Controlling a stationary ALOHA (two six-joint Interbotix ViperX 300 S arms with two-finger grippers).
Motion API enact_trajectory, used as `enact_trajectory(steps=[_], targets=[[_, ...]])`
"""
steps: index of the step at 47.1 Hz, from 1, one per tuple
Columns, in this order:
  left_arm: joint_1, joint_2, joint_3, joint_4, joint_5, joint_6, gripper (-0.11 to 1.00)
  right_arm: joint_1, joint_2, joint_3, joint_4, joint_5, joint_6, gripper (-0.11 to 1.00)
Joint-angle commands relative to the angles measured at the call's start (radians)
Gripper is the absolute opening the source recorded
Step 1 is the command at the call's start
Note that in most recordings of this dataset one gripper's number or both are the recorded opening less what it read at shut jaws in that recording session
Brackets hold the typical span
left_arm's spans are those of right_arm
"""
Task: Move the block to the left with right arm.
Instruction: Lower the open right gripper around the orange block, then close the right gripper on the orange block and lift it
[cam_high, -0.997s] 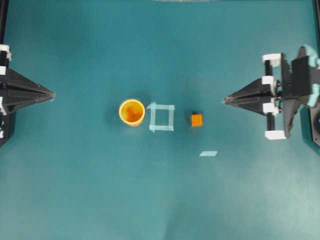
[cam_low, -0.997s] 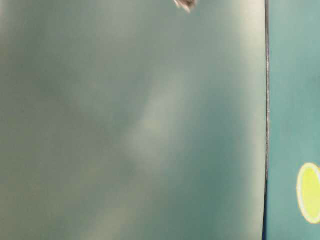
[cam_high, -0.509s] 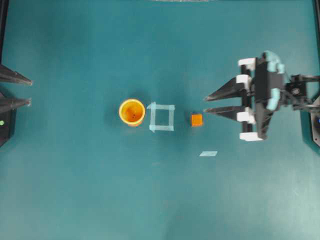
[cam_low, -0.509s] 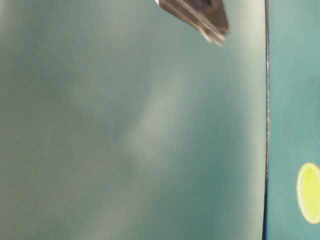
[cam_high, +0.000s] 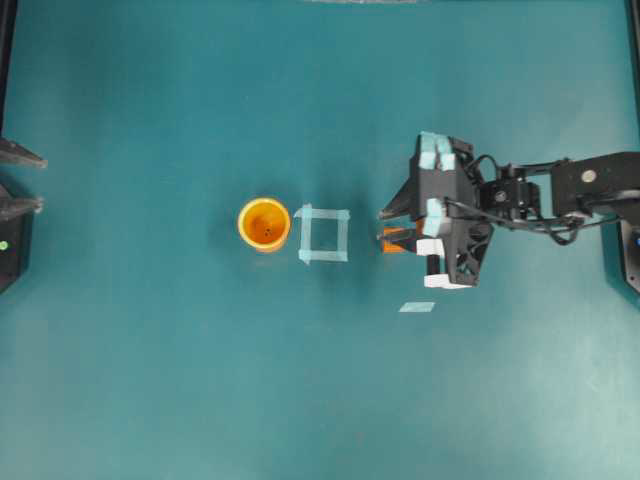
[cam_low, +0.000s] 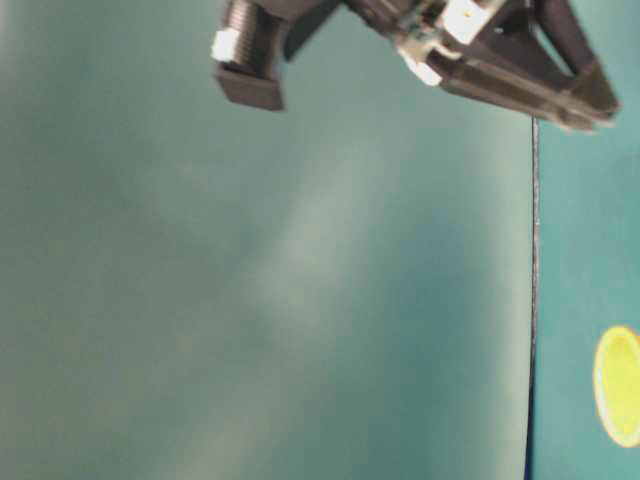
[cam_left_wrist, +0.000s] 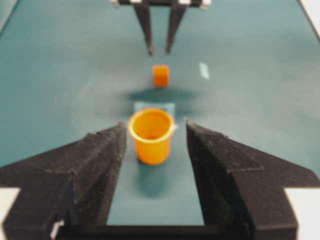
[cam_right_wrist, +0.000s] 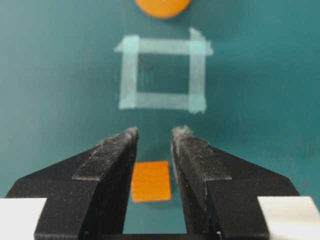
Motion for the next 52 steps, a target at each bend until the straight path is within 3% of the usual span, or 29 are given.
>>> enact_trajectory(steps=[1,20,52], targets=[[-0.002,-0.023,-0.017,0.003,0.026,0.005,0.48,0.000,0.002,-0.023,-0.002,0.002,0.000,0.41],[-0.002,-0.098,0.005,0.002,0.074,0.006,0.48,0.000,0.037,-0.025,-0.002,0.077,0.008,0.60],[-0.002,-0.104,0.015,0.003,0.092,0.008,0.48,0.000,0.141,-0.048,0.002,0.071,0.011,0.57]])
